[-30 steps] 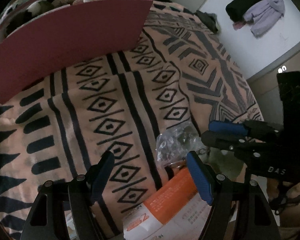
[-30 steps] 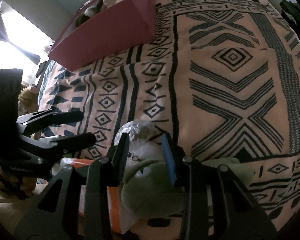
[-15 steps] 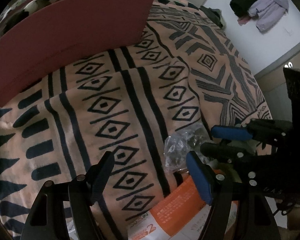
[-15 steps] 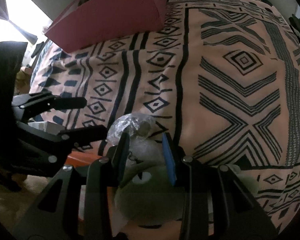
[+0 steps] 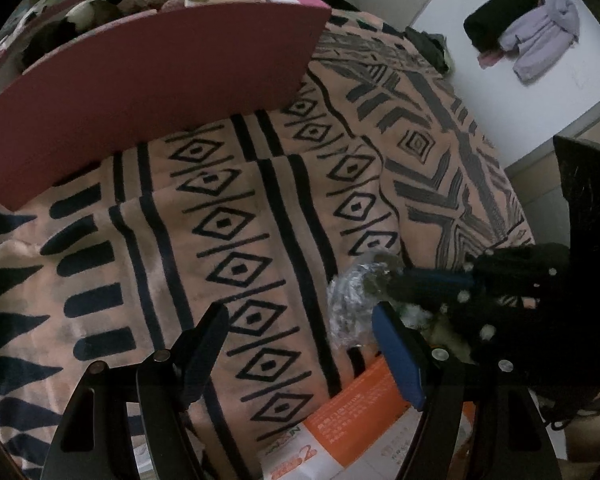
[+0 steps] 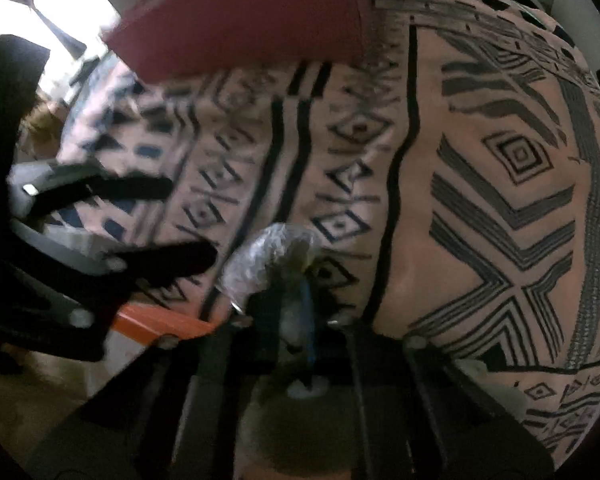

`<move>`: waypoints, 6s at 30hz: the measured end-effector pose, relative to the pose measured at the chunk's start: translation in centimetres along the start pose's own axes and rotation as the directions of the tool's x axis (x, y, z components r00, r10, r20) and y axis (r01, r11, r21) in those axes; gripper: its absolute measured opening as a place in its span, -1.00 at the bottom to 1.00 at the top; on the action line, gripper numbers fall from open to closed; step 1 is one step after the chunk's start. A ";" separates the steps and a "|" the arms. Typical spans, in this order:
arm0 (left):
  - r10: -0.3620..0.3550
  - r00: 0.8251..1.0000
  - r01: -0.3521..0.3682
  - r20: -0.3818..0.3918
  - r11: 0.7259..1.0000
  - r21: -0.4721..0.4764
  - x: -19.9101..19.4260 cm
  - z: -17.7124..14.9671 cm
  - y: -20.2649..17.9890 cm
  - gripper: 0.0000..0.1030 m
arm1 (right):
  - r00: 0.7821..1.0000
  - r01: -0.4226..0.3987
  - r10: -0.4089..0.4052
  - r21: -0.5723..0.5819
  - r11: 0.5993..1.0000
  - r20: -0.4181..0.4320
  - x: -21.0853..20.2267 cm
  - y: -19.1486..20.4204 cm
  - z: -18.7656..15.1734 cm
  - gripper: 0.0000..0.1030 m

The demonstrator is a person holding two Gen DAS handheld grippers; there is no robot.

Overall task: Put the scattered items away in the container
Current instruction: 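Reach both grippers toward the clear plastic bag on the pile, then close both grippers on the clear plastic bag and lift it, then lift the clear plastic bag with both grippers toward the pink box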

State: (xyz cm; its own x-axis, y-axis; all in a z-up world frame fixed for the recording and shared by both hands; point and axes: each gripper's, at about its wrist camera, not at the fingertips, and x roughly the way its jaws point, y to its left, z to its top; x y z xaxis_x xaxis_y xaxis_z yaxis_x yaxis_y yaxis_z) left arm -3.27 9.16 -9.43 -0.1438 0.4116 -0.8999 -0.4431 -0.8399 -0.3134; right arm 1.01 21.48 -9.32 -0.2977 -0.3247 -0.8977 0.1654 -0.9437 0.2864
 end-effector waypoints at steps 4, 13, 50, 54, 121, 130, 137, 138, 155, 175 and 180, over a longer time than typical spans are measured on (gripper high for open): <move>-0.022 0.999 0.023 0.033 1.000 -0.010 -1.1 0.2 0.3 0.46 | 0.995 -0.046 0.045 0.010 0.999 0.084 -2.1 -0.1 1.8 -0.96; -0.009 0.999 0.010 0.031 0.999 -0.033 -1.1 0.0 1.4 0.46 | 1.000 -0.010 0.012 -0.075 0.997 0.021 -1.6 0.4 2.8 -0.55; 0.038 0.995 -0.027 0.097 0.993 -0.111 -2.9 1.2 4.8 0.46 | 0.994 -0.094 0.088 0.110 0.990 0.064 -0.4 -2.0 2.2 -0.29; 0.056 0.995 -0.051 0.083 0.997 -0.061 -2.0 2.1 3.7 0.46 | 0.994 -0.109 0.104 0.131 0.985 0.043 0.0 -1.9 0.9 -0.18; -0.142 0.987 0.139 -0.074 0.989 -0.045 3.1 6.3 3.2 -0.50 | 0.984 -0.087 0.062 0.144 0.986 0.168 2.0 -2.2 5.6 -0.77; -0.095 0.989 0.087 -0.111 0.993 -0.078 4.1 6.5 4.0 -0.31 | 0.973 -0.165 0.117 0.244 0.956 0.199 1.4 -4.3 6.1 -0.29; -0.074 0.992 0.069 -0.099 0.996 -0.053 3.8 6.7 3.7 -0.36 | 0.961 -0.200 0.139 0.254 0.946 0.238 0.6 -4.7 7.3 -0.11; -0.067 0.993 0.063 -0.096 0.997 -0.048 3.8 6.8 3.6 -0.36 | 0.961 -0.203 0.144 0.249 0.947 0.235 0.7 -4.6 7.5 -0.08; -0.081 0.996 0.078 -0.043 0.994 -0.070 2.8 6.7 4.5 -0.48 | 0.979 -0.145 0.114 0.187 0.971 0.167 2.6 -3.4 8.5 -0.60; -0.109 0.981 0.121 0.158 0.990 -0.072 -5.5 6.6 4.3 -0.49 | 0.923 -0.267 0.223 0.105 0.958 0.312 -4.5 0.3 9.8 -0.69; -0.099 0.977 0.114 0.188 0.991 -0.075 -6.9 7.1 4.5 -0.49 | 0.915 -0.279 0.241 0.076 0.957 0.324 -5.4 1.2 10.7 -0.69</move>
State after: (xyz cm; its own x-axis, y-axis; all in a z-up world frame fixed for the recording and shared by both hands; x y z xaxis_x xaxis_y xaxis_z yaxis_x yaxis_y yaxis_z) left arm -10.60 5.03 -2.45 -0.2629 0.5515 -0.7917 -0.3892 -0.8114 -0.4361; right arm -7.19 21.48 -0.55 -0.5371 -0.5451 -0.6437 0.1698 -0.8174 0.5505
